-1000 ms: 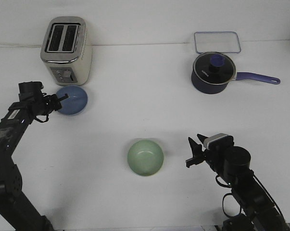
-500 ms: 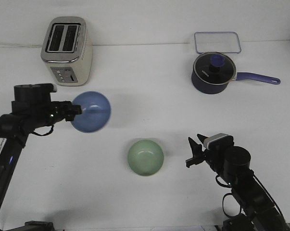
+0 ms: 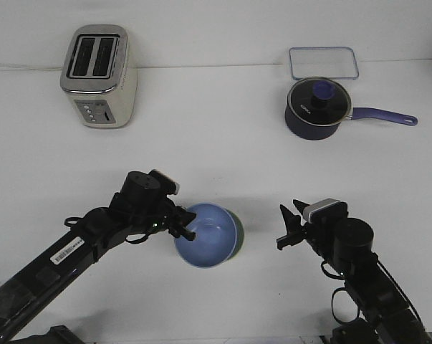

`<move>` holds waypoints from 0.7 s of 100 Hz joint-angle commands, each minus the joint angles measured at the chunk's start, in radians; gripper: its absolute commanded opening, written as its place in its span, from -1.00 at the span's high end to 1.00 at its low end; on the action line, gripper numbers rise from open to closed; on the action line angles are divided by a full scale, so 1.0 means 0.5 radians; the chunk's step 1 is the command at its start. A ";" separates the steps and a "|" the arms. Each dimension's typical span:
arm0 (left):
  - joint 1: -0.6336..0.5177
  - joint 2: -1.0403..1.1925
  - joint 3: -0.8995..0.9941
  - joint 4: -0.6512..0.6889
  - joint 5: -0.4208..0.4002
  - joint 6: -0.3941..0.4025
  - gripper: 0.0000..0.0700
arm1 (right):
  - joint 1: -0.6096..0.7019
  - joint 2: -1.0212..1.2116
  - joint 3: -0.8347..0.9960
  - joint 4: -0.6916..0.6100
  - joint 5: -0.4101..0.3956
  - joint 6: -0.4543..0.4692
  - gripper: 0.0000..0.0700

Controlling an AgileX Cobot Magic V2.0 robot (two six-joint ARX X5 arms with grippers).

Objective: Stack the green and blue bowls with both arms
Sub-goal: 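Lift the blue bowl with the left gripper and carry it over the green bowl, then lower the blue bowl into the green bowl and release with the left gripper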

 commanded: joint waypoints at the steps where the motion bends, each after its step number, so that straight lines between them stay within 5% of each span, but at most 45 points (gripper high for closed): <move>1: -0.034 0.057 0.001 0.045 -0.010 -0.011 0.97 | 0.004 0.010 0.016 0.018 -0.008 0.012 0.30; 40: -0.111 0.310 -0.005 0.233 -0.021 -0.011 0.90 | 0.004 0.010 0.016 0.017 -0.008 0.013 0.30; 59: -0.114 0.302 -0.005 0.269 -0.020 -0.009 0.02 | 0.004 0.010 0.016 0.018 -0.007 0.013 0.30; 70: -0.080 0.241 0.008 0.291 -0.021 0.008 -0.13 | 0.004 0.010 0.016 0.017 -0.007 0.012 0.30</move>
